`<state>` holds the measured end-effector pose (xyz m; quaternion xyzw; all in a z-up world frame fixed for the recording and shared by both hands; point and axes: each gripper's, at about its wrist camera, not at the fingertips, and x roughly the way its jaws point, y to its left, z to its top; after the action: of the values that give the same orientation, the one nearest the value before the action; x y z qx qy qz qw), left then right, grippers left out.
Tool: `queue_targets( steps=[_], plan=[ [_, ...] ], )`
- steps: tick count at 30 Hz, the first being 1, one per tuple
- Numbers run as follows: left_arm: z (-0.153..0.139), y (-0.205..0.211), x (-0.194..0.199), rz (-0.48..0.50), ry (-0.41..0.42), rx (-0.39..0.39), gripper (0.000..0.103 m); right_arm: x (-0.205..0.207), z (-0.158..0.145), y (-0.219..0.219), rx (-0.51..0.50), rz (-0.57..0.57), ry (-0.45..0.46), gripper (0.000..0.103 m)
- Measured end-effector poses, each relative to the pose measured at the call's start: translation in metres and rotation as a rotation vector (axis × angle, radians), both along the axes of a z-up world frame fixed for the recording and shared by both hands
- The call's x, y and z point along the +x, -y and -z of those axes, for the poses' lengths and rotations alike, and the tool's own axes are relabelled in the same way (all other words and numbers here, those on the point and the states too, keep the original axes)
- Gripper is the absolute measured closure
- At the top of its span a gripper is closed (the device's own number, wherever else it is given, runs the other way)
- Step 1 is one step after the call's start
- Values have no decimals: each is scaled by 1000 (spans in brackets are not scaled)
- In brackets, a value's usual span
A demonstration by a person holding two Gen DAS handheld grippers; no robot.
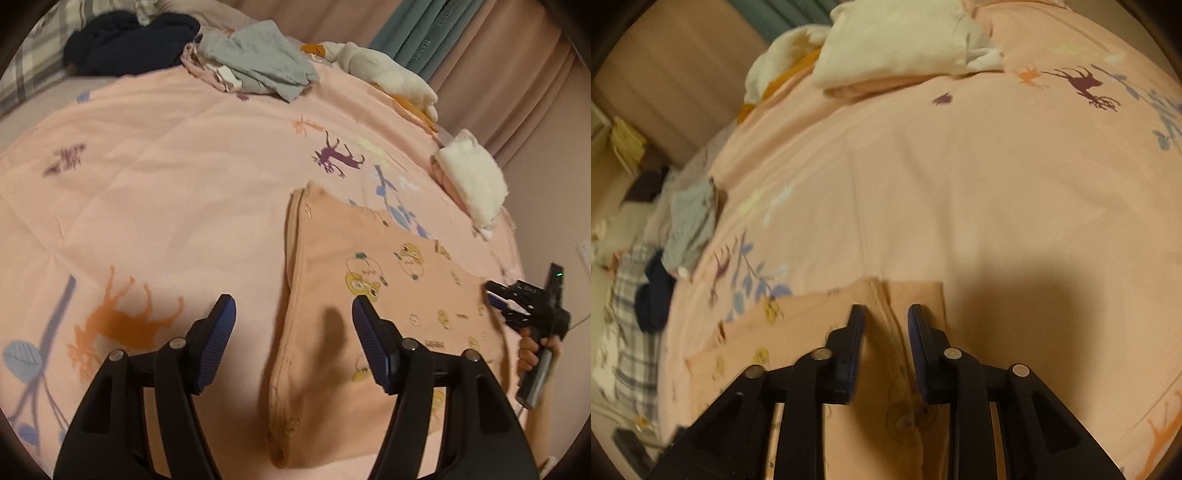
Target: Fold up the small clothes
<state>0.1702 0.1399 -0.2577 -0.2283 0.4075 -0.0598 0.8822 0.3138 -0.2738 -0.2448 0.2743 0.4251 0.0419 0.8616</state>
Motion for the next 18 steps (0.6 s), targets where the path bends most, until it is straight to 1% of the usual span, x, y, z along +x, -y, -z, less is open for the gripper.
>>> queue_targets(
  steps=[1,3,4,5,6,7,9,12,14,16,17,18],
  plan=[
    [3,-2,-2,4,-4,-28,37,1,2,2,20,-5,-8,65],
    [10,-2,-3,17,-18,-48,37,3,5,-1,20,-16,-20,65],
    [13,0,-5,26,-20,-31,37,4,6,-3,3,-19,-19,66],
    [13,3,-7,35,-11,-7,37,5,6,-6,-8,-19,-3,70],
    [12,6,-10,46,7,13,37,4,6,-7,0,-11,22,78],
    [10,7,-12,51,22,23,36,6,6,-8,17,-8,37,93],
    [9,7,-12,52,27,18,36,2,8,-5,55,39,67,97],
    [16,4,-14,64,21,-30,35,-3,1,3,74,81,99,98],
    [18,4,-19,70,34,-22,35,-7,-8,9,78,87,123,98],
    [17,6,-22,91,52,2,35,-5,-15,8,28,77,120,98],
    [18,7,-23,94,61,2,34,-3,-17,7,-14,86,114,98],
    [19,6,-23,89,68,-14,32,-2,-16,6,-47,97,110,98]
  ],
)
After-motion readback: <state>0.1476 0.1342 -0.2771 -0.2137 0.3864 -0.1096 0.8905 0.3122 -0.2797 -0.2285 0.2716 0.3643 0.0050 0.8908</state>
